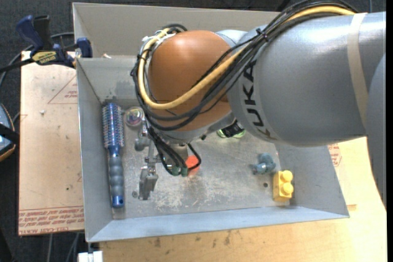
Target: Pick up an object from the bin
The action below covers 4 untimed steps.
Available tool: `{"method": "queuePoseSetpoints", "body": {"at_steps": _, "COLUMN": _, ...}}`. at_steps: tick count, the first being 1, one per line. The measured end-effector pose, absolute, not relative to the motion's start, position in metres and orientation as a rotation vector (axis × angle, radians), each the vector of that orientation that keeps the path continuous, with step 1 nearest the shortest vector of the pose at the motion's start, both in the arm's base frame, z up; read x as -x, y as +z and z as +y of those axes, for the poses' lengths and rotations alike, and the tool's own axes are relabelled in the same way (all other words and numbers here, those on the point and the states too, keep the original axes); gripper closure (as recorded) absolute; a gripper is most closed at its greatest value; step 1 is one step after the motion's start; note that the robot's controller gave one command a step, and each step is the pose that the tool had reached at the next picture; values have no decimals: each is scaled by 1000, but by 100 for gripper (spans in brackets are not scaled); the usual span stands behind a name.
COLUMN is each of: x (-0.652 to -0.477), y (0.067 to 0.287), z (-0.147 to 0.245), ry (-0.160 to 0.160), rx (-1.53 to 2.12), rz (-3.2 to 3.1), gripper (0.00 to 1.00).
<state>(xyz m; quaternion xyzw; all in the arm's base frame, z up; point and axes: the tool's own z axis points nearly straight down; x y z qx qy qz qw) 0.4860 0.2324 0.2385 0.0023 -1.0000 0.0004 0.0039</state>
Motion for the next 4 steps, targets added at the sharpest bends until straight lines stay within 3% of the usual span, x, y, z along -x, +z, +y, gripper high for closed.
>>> {"method": "queuePoseSetpoints", "body": {"at_steps": 1, "x": -516, "y": 175, "z": 146, "ry": 7, "rx": -166, "rz": -3132, "gripper": 0}}
{"method": "queuePoseSetpoints", "body": {"at_steps": 2, "x": -533, "y": 187, "z": 79, "ry": 4, "rx": -341, "rz": -3126, "gripper": 0}}
{"method": "queuePoseSetpoints", "body": {"at_steps": 3, "x": -541, "y": 74, "z": 78, "ry": -2, "rx": -863, "rz": -3031, "gripper": 0}}
{"method": "queuePoseSetpoints", "body": {"at_steps": 4, "x": -543, "y": 77, "z": 79, "ry": -3, "rx": -863, "rz": -3035, "gripper": 100}}
